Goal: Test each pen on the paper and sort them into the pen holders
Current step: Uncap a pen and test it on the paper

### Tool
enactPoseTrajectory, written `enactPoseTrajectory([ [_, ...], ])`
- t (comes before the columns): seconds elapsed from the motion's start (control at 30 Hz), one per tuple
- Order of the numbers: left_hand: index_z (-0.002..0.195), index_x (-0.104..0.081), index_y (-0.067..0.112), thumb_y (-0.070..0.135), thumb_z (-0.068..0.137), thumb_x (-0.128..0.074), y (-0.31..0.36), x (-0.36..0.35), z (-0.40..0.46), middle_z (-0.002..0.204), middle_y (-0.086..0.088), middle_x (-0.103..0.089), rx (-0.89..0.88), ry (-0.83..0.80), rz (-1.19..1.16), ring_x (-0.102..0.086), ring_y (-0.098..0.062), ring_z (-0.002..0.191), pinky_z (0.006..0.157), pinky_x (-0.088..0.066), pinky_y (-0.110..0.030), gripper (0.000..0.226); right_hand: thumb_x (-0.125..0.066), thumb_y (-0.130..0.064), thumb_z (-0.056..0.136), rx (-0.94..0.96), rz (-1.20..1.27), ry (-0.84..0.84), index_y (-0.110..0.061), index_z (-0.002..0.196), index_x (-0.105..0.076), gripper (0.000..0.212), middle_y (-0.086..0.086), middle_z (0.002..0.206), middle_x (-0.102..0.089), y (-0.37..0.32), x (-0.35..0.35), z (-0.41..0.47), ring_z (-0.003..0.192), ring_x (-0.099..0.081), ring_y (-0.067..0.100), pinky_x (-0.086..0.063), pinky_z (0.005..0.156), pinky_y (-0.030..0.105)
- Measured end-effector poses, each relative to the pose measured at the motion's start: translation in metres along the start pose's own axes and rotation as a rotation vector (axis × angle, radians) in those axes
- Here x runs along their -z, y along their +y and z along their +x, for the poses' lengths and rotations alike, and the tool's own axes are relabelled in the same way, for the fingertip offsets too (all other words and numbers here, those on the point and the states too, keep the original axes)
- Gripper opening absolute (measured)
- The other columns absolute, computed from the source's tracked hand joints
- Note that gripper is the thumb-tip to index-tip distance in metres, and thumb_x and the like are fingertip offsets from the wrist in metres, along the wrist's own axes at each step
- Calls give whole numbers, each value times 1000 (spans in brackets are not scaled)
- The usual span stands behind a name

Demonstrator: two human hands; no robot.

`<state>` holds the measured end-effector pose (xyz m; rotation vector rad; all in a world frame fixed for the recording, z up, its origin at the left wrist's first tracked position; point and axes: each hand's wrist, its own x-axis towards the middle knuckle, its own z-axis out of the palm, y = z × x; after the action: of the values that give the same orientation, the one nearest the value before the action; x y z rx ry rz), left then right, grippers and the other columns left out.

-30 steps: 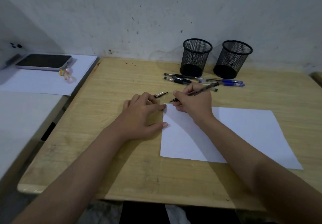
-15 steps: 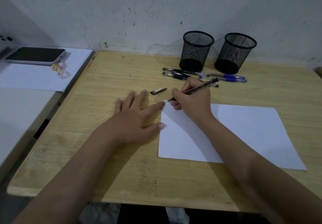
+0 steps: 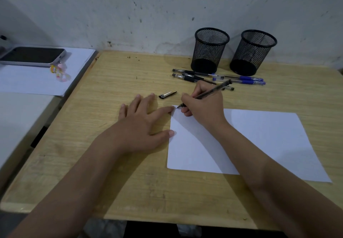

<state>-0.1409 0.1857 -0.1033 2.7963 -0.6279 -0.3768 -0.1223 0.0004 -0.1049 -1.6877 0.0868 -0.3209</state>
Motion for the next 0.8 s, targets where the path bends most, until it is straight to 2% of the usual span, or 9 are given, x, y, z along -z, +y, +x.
enactPoseTrajectory([
  [0.2,131,-4,64,79,66,-25,0,1,0,156,7,7,0,8,-11,16,-25,143,111,4,-58,70,-62,7,76,-14,14,17,-4,63,-43,26,16,48,-54,0,-1,1,42,-62,22,-49,40,27],
  [0.47,131,-6,64,80,66,-25,0,1,0,156,6,4,-1,19,-15,14,-26,143,111,3,-59,70,-61,9,75,-4,30,-2,-3,62,-43,25,19,50,-53,0,-1,0,43,-61,27,-47,40,27],
  [0.8,131,-7,64,81,64,-24,1,2,0,155,7,4,4,10,-19,13,-26,143,112,2,-59,71,-61,10,75,-5,32,31,-5,62,-41,28,15,48,-49,-1,0,1,39,-59,22,-47,38,27],
])
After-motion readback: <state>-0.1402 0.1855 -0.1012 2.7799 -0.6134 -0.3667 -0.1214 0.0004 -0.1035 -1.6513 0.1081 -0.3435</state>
